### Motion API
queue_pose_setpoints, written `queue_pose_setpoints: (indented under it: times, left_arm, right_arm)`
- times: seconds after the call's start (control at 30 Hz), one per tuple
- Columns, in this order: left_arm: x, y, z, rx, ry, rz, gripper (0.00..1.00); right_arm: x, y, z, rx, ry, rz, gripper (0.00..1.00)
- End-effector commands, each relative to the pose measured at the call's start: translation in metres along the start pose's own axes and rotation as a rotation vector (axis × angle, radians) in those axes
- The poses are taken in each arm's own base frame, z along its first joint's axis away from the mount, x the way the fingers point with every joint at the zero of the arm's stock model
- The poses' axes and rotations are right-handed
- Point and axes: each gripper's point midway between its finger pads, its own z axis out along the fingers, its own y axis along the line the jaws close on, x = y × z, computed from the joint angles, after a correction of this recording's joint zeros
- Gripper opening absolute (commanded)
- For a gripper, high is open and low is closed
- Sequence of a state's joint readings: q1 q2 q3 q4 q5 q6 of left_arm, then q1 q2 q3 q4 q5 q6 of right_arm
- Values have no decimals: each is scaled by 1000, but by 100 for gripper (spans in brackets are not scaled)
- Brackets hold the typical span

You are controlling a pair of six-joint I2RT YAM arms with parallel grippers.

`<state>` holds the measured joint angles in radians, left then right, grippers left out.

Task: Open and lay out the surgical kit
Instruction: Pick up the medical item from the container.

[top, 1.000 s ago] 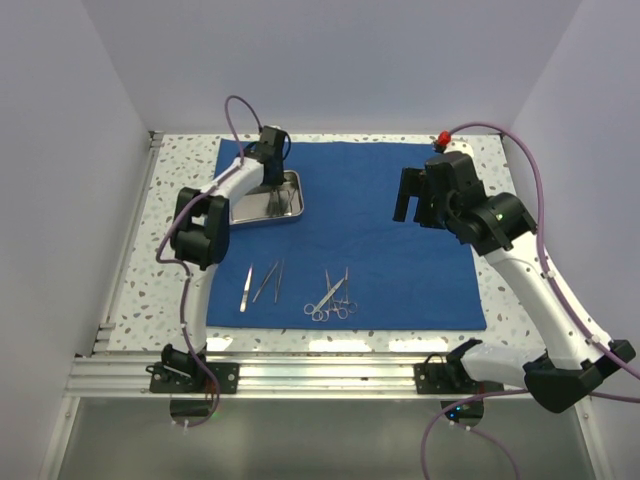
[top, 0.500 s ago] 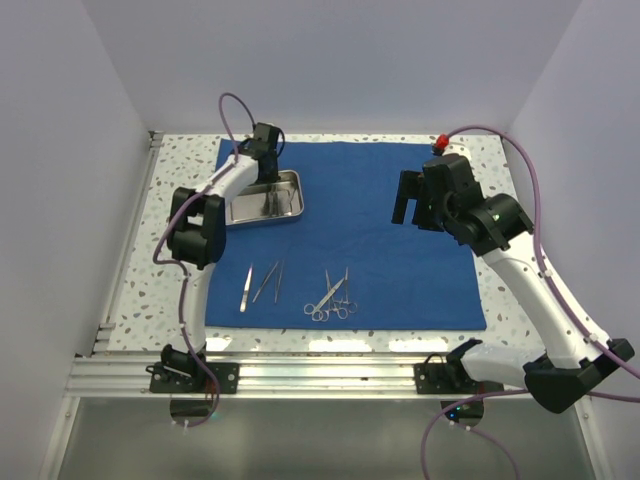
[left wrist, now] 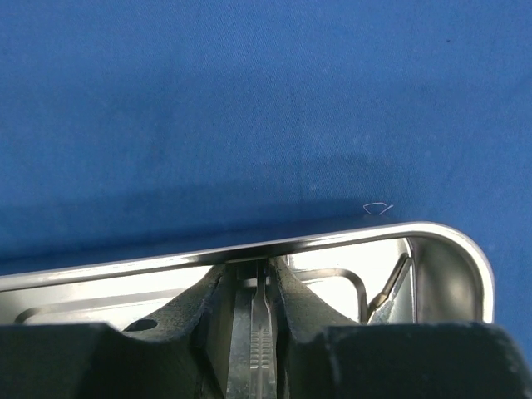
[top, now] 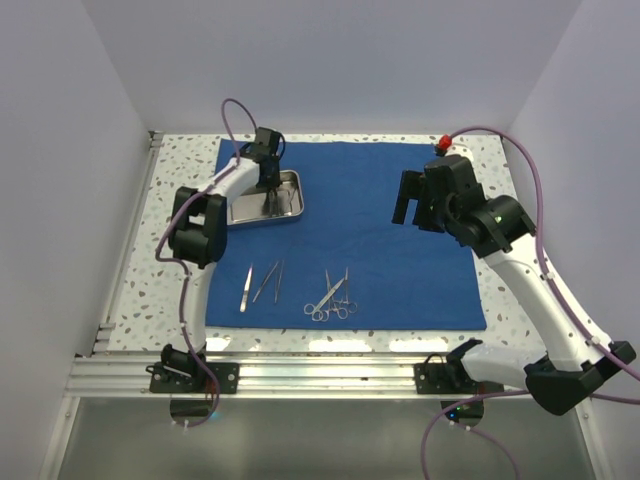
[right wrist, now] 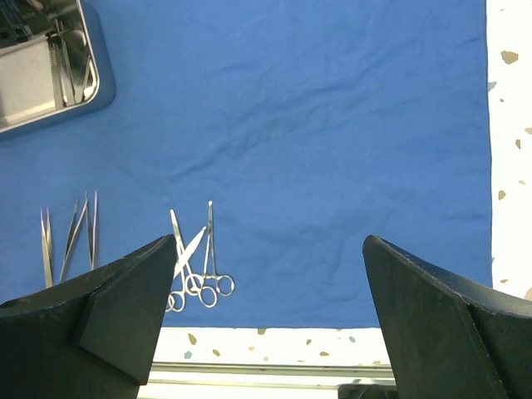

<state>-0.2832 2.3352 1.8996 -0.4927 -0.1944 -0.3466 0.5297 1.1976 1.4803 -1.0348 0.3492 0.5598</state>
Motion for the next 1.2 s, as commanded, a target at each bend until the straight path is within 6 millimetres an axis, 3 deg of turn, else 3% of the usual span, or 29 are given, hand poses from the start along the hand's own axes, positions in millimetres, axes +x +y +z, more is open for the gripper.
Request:
queue_pose_setpoints:
  times: [0.0,0.23,0.37,0.5,0.6,0.7,0.73,0.93,1.03,1.1,1.17]
  left_arm:
    - [7,3,11,9,9,18,26]
    - [33,15,26,-54,71,39,22]
    - [44,18,32,-63,93,35,0]
    - [38,19,28,-71,77,34,0]
    - [17,19,17,-75,26,37,0]
    - [-17,18,-2,-80,-35,41,0]
    - [-37,16,-15,-72,-69,37,0]
    - [-115,14,-74,-45,-218,-8,0]
    - [-132,8,-103,2,-255,-58,0]
    - [-121,-3,-109,72,-219,-90,0]
    - [-119,-16,-131,134,-224,-154,0]
  right_arm:
    - [-4,-2,-6,-8,-24,28,98]
    - [-3,-3,-6,-1,-26,29,98]
    - [-3,-3,-5,-2,-26,31,98]
    - [-2,-2,-4,-4,-23,30,98]
    - [-1,-1,-2,-10,-21,35,98]
    - [-2,1,-3,-21,-27,41,98]
    - [-3,2,-2,-23,-29,42,98]
    - [-5,5,-3,-49,-47,52,98]
    - [-7,6,-5,-61,-60,55,98]
    - [-8,6,-8,-67,-68,54,98]
    - [-8,5,-9,-70,-73,54,98]
